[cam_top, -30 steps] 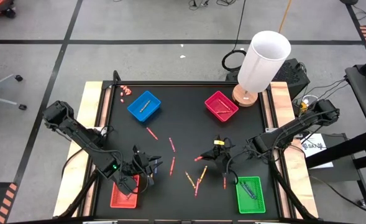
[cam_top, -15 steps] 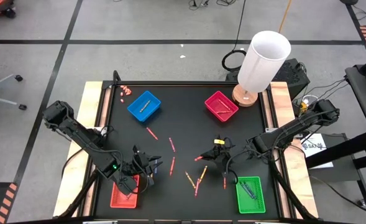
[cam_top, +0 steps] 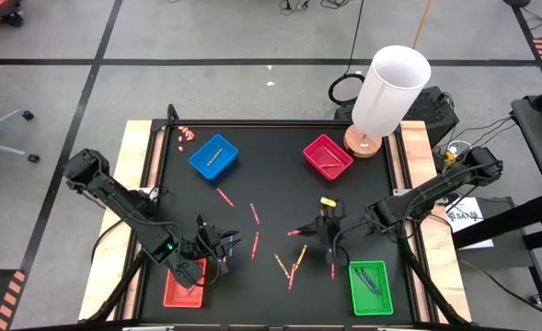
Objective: Sort crayons
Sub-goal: Put the orange crayon into the red bin
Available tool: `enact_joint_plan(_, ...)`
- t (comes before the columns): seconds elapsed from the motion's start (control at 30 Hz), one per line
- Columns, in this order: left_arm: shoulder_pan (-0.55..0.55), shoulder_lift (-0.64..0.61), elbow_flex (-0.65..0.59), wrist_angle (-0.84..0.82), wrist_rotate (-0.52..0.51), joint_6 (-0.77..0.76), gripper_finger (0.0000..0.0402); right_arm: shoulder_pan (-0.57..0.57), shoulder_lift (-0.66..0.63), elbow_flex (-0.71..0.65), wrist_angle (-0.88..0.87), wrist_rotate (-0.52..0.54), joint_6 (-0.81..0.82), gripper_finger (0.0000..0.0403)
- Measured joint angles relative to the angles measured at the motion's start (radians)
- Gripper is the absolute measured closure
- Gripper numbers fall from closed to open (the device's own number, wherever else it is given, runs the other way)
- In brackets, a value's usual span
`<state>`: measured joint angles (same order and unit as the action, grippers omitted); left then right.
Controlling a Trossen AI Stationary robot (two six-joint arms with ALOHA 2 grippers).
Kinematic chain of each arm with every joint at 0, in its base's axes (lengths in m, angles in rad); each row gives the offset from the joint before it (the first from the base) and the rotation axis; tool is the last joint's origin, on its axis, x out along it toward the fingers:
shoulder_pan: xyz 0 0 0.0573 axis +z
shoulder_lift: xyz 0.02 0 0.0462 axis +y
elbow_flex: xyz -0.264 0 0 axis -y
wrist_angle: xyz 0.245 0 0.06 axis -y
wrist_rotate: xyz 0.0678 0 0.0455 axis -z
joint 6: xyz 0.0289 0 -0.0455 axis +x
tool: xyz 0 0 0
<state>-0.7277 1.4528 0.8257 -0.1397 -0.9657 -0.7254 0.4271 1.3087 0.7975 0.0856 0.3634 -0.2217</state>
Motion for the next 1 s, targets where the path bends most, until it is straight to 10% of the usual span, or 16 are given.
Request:
enact_joint_plan(0.63, 0.0, 0.0, 0.0, 0.0, 0.0, 0.0, 0.0301, 0.0, 0.0, 0.0, 0.012, 0.001, 0.441, 0.0401)
enact_joint_plan(1.0, 0.0, 0.0, 0.0, 0.0, 0.0, 0.0, 0.0301, -0.009, 0.0, 0.0, 0.01, 0.002, 0.417, 0.0401)
